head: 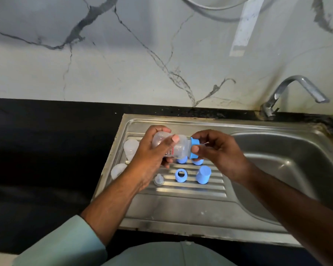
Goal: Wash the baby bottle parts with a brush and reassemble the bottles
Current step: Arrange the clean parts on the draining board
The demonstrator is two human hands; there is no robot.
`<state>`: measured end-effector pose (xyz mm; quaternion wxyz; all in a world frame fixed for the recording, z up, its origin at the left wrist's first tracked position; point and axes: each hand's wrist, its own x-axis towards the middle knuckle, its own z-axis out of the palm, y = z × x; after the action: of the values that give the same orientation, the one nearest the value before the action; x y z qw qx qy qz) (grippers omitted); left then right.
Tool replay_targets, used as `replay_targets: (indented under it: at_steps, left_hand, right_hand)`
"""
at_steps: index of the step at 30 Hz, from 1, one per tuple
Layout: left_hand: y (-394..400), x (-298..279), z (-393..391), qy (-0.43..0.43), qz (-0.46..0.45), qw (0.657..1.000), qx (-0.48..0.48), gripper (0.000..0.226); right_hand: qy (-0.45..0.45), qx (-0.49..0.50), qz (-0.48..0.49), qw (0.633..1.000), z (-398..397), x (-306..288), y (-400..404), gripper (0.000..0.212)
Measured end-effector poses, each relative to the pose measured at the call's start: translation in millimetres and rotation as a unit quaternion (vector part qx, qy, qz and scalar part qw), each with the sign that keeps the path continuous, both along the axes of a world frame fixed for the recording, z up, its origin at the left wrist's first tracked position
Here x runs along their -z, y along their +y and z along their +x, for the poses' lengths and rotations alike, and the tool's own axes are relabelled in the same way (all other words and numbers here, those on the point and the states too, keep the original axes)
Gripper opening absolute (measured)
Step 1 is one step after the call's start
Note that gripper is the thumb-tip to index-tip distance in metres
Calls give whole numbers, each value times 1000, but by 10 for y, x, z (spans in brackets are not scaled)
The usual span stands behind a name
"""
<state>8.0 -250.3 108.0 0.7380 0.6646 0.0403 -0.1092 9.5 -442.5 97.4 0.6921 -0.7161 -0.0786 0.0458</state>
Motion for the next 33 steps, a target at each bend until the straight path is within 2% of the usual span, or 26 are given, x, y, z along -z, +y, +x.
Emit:
replay_targets:
  at_steps: [2, 4, 6, 7, 8, 9, 10, 11, 12, 13, 15, 17, 19, 20, 21, 22, 24, 25, 27, 28, 29, 30, 31, 33]
  left_hand:
    - [36, 9, 11, -36, -24, 999, 25, 27]
    - [55, -30, 30, -40, -32, 998, 22, 30]
    - [50, -120, 63, 15, -4, 1000, 5, 26]
    - [47, -161, 87, 62, 28, 998, 4, 28]
    - [49, -183, 112, 119, 61, 991, 11, 33]
    - [58, -185, 137, 180, 78, 980, 24, 38]
    - [64, -186, 151, 237, 77, 968, 40, 42]
    - [86, -184, 158, 282, 63, 956, 56, 44]
    - [100, -184, 169, 313, 47, 946, 73, 46]
    - [124, -175, 185, 330, 32, 939, 88, 46]
    - [145, -166, 194, 336, 1, 936, 102, 43]
    - [112, -167, 189, 306, -24, 948, 88, 39]
    - [55, -142, 167, 231, -12, 971, 67, 38]
    - [31, -130, 157, 187, -9, 981, 58, 39]
    - [13, -109, 160, 152, -17, 987, 53, 40]
    - [9, -88, 165, 128, -34, 990, 51, 38]
    - [35, -43, 192, 116, -71, 989, 56, 36]
    - [53, -30, 211, 118, -89, 987, 59, 35]
    - [85, -34, 247, 117, -121, 983, 74, 35]
    - [92, -36, 261, 110, -126, 982, 85, 36]
    - [88, -31, 268, 93, -120, 984, 95, 39]
    - [86, -8, 264, 55, -92, 989, 101, 42]
    - [94, 36, 253, -8, -46, 994, 101, 47]
    - [123, 149, 215, -165, 49, 980, 101, 50]
  right_hand:
    - [37, -12, 41, 998, 5, 10, -13, 28]
    - [11, 8, 52, 999, -3, 31, -5, 29]
    - [-116, 11, 0, 993, -13, 34, -17, 31]
    - [-224, -14, -73, 972, -5, 37, -47, 31]
    - [-347, -51, -168, 921, 8, 32, -86, 28]
    - [-444, -97, -254, 854, 27, 8, -113, 21]
    - [-500, -131, -320, 794, 53, -23, -143, 15]
    - [-533, -148, -357, 753, 82, -45, -157, 20]
    - [-543, -151, -376, 735, 103, -75, -161, 26]
    - [-537, -145, -373, 743, 118, -96, -150, 27]
    - [-475, -113, -320, 812, 132, -90, -137, 24]
    - [-381, -60, -266, 884, 129, -56, -104, 33]
    - [-222, -5, -190, 956, 77, -101, -10, 27]
    - [-113, 8, -115, 987, 63, -140, 41, 28]
    - [-10, 11, -54, 998, 93, -145, 51, 33]
    - [63, 3, -35, 997, 131, -150, 35, 38]
    - [99, -12, -63, 993, 181, -169, -1, 43]
    - [60, -9, -103, 993, 193, -168, -26, 42]
    - [-77, -2, -227, 971, 175, -182, -70, 35]
    - [-129, -5, -256, 958, 172, -156, -80, 34]
    - [-144, -6, -255, 956, 170, -124, -87, 35]
    - [-114, -9, -219, 969, 179, -112, -87, 36]
    - [-41, -20, -145, 988, 188, -123, -72, 37]
    - [105, -63, -34, 992, 217, -109, -77, 34]
